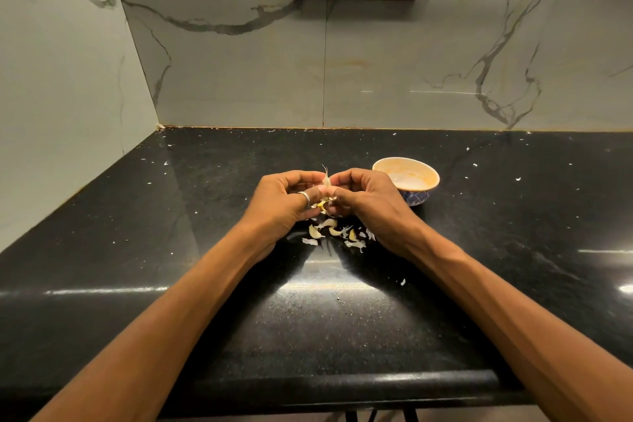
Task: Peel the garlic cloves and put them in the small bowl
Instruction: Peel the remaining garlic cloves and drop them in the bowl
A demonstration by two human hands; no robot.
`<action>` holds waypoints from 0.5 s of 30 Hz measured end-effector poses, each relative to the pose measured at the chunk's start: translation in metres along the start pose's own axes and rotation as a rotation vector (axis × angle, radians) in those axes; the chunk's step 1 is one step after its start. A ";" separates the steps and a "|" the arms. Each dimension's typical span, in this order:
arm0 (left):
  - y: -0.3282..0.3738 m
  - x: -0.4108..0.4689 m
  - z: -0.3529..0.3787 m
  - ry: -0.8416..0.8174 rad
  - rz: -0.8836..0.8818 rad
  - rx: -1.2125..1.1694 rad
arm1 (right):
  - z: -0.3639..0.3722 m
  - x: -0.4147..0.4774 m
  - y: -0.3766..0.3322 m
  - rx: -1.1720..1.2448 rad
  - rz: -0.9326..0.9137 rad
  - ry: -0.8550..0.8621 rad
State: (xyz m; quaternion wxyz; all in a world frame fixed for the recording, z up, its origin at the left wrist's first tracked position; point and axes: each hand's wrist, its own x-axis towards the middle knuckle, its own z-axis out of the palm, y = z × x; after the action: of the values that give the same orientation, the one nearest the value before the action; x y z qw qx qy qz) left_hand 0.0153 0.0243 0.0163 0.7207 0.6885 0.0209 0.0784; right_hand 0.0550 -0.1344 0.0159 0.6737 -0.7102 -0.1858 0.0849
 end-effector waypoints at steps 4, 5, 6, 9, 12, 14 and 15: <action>0.001 0.001 -0.001 -0.034 -0.001 0.014 | -0.002 0.002 -0.001 0.073 0.031 -0.014; 0.000 0.001 -0.002 -0.035 0.002 0.027 | -0.003 0.002 -0.001 0.076 0.032 -0.011; -0.001 0.002 -0.002 -0.034 0.005 0.037 | -0.003 0.002 -0.001 0.066 0.028 -0.010; -0.002 0.003 -0.003 -0.018 0.013 0.047 | -0.004 0.003 0.001 0.017 0.011 -0.021; -0.002 0.003 -0.003 0.010 0.029 0.051 | -0.005 0.002 0.002 -0.043 -0.003 -0.019; -0.003 0.003 -0.002 0.019 0.033 0.050 | -0.005 0.001 0.002 -0.083 -0.014 -0.020; -0.003 0.003 -0.002 0.018 0.033 0.045 | -0.005 0.001 0.003 -0.095 -0.017 -0.022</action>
State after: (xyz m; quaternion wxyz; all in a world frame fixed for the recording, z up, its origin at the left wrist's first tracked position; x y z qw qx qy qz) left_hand 0.0181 0.0270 0.0130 0.7034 0.7041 0.0179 0.0961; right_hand 0.0580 -0.1384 0.0137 0.6380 -0.7388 -0.2029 0.0780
